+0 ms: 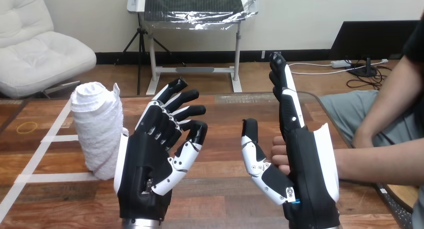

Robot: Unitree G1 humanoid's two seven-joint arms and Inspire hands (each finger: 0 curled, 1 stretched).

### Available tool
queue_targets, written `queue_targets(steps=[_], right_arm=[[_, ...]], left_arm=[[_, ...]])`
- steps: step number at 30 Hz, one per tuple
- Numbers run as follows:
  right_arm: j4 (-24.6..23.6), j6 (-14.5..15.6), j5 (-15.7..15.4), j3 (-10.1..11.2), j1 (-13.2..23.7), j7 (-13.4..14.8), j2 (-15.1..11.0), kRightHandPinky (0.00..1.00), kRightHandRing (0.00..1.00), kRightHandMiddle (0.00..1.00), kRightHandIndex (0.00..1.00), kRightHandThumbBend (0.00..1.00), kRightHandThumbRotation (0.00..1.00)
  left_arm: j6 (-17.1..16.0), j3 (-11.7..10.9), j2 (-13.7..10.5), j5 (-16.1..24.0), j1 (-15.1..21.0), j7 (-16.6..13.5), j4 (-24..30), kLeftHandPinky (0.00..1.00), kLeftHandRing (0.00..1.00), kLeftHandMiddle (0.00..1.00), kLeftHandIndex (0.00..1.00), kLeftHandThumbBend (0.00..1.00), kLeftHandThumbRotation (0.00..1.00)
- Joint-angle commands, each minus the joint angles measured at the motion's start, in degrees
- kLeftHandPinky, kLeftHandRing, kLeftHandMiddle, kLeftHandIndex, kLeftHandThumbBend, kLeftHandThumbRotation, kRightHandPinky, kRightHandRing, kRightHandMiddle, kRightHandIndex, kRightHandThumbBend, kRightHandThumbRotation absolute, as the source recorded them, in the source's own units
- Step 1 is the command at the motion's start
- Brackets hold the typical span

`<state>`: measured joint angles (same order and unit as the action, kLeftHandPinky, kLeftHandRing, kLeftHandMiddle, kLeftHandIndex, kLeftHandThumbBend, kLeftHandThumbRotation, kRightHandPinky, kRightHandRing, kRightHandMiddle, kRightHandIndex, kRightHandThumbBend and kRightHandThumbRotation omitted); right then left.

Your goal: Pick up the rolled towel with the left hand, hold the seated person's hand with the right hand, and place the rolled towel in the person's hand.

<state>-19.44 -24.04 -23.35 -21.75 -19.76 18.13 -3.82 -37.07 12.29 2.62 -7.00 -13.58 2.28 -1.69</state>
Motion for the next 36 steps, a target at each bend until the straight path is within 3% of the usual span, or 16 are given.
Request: queue_targets(steps=[1, 28, 36], right_arm=[[-1.1, -0.1, 0.7, 0.6, 0.7, -0.1, 2.4, 1.0, 1.0, 1.0, 1.0, 0.0, 0.0], [-1.5, 0.7, 1.1, 0.6, 0.5, -0.6, 2.4, 1.0, 1.0, 1.0, 1.0, 0.0, 0.0], [-3.1, 2.2, 0.3, 0.7, 0.4, -0.7, 2.6, 1.0, 1.0, 1.0, 1.0, 0.0, 0.0]], left_arm=[[-1.4, 0.7, 2.0, 1.1, -3.2, -0.3, 1.5, 0.59, 0.68, 0.75, 0.8, 0.43, 0.16], [-0.4, 1.4, 2.0, -0.3, -3.6, 0.4, 2.1, 0.61, 0.7, 0.76, 0.8, 0.42, 0.17], [-0.1, 1.5, 2.1, -0.7, -3.3, 0.6, 2.7, 0.61, 0.71, 0.77, 0.81, 0.41, 0.12]])
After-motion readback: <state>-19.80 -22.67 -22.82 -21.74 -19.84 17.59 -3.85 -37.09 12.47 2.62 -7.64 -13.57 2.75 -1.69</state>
